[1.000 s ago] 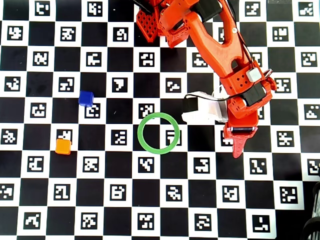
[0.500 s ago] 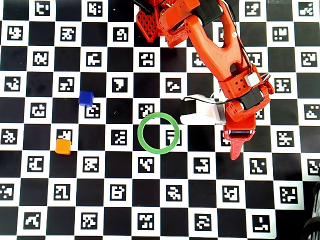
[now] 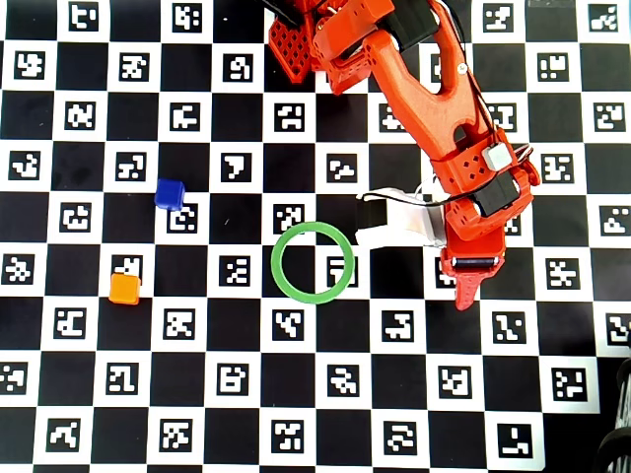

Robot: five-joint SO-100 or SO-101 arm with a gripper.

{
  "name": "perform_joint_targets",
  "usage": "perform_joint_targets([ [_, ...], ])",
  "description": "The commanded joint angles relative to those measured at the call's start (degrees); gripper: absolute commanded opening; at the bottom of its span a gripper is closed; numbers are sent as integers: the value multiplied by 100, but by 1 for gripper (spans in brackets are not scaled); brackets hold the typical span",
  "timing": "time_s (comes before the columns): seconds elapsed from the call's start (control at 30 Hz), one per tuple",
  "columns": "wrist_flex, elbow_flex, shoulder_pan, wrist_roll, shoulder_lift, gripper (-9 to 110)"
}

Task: Grab the red cube then put it in the green circle then put the blue cube on top and finally the orange cube on top

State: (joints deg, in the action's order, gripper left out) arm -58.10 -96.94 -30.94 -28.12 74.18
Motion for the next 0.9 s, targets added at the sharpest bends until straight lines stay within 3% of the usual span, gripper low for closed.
perform_joint_targets([
  [0.0, 79, 132, 26, 62, 114, 24],
  [0.2, 88, 132, 18, 62, 97, 10],
  [0.4, -158, 246, 18, 123, 343, 7],
  [0.87, -3357, 3489, 1063, 1872, 1397, 6],
])
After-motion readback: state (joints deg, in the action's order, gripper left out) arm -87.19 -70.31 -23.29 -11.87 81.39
